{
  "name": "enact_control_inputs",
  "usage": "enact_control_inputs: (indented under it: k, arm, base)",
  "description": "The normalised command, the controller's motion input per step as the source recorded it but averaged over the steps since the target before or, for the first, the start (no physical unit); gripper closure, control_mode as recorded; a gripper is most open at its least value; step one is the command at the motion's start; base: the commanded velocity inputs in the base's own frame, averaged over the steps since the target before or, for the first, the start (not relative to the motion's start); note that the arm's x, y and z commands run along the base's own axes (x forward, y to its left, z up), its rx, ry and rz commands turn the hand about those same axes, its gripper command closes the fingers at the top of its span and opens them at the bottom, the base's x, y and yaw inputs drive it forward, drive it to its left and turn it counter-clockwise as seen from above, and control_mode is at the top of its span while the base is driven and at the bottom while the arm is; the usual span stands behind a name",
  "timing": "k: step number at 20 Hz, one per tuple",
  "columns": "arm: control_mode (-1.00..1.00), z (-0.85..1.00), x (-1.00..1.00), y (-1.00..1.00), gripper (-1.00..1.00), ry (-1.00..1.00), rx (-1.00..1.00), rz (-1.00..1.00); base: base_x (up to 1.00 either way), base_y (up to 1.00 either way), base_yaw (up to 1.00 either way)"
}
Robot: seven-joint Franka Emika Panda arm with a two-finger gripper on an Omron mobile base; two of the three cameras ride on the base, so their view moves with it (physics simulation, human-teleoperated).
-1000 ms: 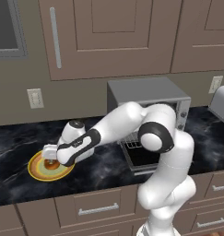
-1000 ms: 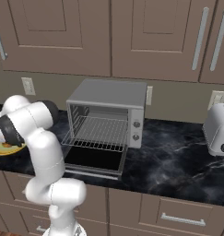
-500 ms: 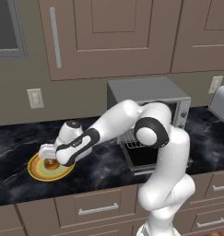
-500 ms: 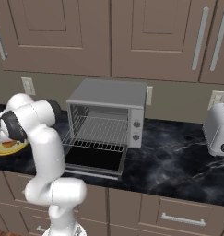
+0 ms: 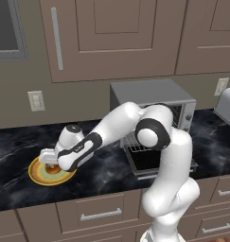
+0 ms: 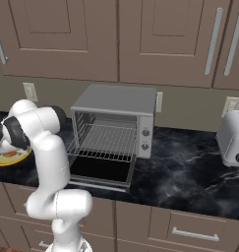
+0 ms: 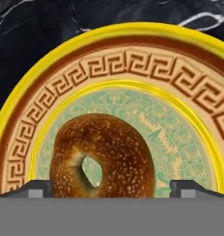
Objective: Pick up the bagel from the plate, place it on the toaster oven rack, close the door, and set the timer.
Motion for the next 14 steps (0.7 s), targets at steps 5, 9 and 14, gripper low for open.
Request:
enact_control_inputs:
  k: [5,9,14]
  arm:
    - [-1.0,-0.2,0.02,0.0,-1.0,0.0,0.0,-0.02]
    - [-1.0,-0.23,0.04,0.09,1.0,0.0,0.0,-0.01]
    - [-1.0,-0.19,0.0,0.04,1.0,0.0,0.0,0.0]
  base:
    - [0.0,0.0,0.0]
    - [0.0,0.0,0.0]
    - [0.0,0.0,0.0]
